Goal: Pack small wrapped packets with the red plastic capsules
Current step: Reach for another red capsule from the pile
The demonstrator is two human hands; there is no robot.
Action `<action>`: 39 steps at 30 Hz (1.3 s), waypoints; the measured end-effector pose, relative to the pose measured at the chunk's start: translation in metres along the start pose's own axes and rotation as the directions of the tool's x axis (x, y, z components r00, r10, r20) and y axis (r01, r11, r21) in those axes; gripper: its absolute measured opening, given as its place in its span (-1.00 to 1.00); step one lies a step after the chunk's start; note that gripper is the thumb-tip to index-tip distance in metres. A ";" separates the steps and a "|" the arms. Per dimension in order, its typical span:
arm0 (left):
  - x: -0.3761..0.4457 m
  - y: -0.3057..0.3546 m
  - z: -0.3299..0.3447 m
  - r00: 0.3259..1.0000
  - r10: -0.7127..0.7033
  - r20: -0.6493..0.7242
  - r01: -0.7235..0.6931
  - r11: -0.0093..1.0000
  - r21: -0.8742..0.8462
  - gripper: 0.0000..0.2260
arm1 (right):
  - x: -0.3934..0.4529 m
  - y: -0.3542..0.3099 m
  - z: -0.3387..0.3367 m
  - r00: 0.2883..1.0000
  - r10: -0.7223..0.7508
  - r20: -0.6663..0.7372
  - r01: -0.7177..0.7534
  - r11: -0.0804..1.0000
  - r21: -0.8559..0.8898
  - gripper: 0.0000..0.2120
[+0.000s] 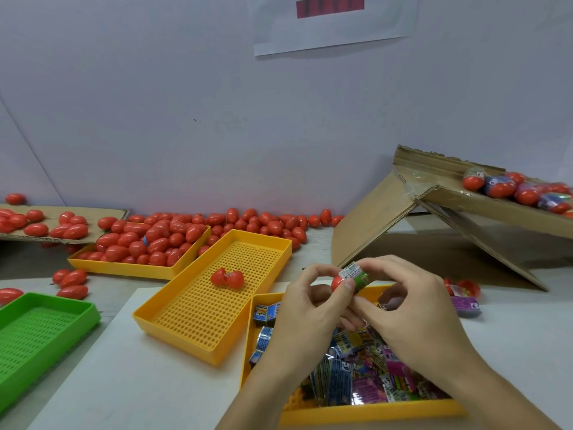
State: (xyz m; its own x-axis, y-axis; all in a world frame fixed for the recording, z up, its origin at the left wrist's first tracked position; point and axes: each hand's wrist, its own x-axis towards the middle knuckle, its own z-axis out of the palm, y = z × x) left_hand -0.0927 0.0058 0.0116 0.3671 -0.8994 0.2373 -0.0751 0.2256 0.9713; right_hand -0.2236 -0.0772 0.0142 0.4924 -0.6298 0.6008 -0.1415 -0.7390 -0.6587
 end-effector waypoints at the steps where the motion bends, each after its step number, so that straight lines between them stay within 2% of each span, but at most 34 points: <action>1: 0.000 0.000 0.000 1.000 0.003 -0.003 -0.003 1.000 -0.011 -0.86 | 0.000 0.001 0.000 1.000 -0.012 0.001 0.012 1.000 -0.002 -0.69; 4: 0.000 0.000 0.001 1.000 -0.005 -0.007 0.005 0.999 -0.036 -0.85 | 0.000 0.002 -0.001 1.000 -0.023 -0.009 0.024 1.000 0.007 -0.67; 8: 0.001 0.002 0.001 1.000 -0.024 0.001 0.024 0.999 -0.048 -0.74 | -0.001 0.001 -0.001 0.998 -0.058 -0.001 0.058 0.998 0.029 -0.53; 12: 0.001 0.001 0.000 1.000 0.006 -0.018 -0.005 1.000 0.007 -0.74 | -0.001 0.002 -0.001 0.996 -0.060 0.059 0.059 0.998 0.021 -0.59; 16: 0.001 -0.002 0.001 0.999 -0.005 -0.036 0.005 1.000 -0.014 -0.77 | -0.002 0.004 0.000 0.998 -0.058 0.022 0.058 0.998 -0.032 -0.62; 19: 0.002 -0.002 0.002 0.999 -0.043 -0.017 0.043 0.999 -0.032 -0.79 | -0.002 0.005 0.001 0.998 -0.058 0.010 0.059 0.997 -0.045 -0.63; 23: 0.003 0.000 0.001 0.998 -0.067 0.004 0.067 0.997 -0.042 -0.67 | -0.003 0.004 0.002 0.997 -0.069 0.016 0.069 0.997 -0.018 -0.60; 26: 0.001 0.001 0.001 0.998 -0.056 0.010 0.056 0.998 0.017 -0.56 | -0.003 0.005 0.002 0.996 -0.081 0.049 0.080 0.997 0.020 -0.53; 32: 0.000 0.002 0.001 0.994 -0.077 0.082 0.070 0.994 0.086 -0.51 | -0.003 0.008 0.002 0.994 -0.078 0.077 0.075 0.996 0.044 -0.50; 37: 0.001 0.003 0.001 0.987 -0.114 0.116 0.109 0.993 0.051 -0.57 | -0.003 0.005 0.002 0.995 -0.058 0.085 0.050 0.994 0.093 -0.45; 39: 0.000 0.004 0.000 0.984 -0.133 0.122 0.135 0.991 -0.014 -0.57 | -0.003 0.004 0.002 0.995 -0.055 0.082 0.045 0.992 0.119 -0.48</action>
State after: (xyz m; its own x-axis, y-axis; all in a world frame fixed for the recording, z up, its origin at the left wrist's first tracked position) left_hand -0.0932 0.0064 0.0155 0.2584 -0.9602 0.1063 -0.0120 0.1068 0.9942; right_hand -0.2237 -0.0778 0.0090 0.5679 -0.5665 0.5971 -0.0157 -0.7328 -0.6802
